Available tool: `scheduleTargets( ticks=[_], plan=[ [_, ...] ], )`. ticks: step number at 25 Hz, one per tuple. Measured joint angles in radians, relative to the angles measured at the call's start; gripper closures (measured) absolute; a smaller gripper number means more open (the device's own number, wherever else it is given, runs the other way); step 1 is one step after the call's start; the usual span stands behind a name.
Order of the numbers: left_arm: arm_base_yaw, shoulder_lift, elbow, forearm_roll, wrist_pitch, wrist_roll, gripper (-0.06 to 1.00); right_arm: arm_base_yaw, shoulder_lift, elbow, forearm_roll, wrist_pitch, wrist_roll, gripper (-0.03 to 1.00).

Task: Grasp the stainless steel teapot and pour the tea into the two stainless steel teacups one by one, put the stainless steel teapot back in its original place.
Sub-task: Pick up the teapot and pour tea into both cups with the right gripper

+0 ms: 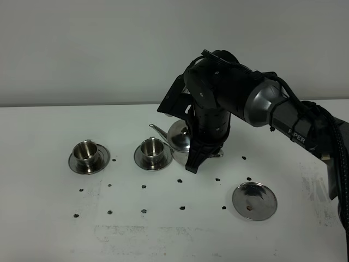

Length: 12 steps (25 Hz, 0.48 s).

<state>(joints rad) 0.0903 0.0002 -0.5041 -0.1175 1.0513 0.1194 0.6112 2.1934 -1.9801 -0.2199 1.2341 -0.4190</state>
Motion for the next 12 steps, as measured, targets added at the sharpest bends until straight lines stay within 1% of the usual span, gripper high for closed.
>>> scheduleTargets(
  ticks=[7, 12],
  plan=[
    [0.000, 0.000, 0.000, 0.000, 0.000, 0.000, 0.41, 0.000, 0.020, -0.005, -0.030, 0.002, 0.005, 0.76],
    [0.000, 0.000, 0.000, 0.000, 0.000, 0.000, 0.41, 0.000, 0.021, -0.005, -0.135, 0.002, 0.089, 0.76]
  ],
)
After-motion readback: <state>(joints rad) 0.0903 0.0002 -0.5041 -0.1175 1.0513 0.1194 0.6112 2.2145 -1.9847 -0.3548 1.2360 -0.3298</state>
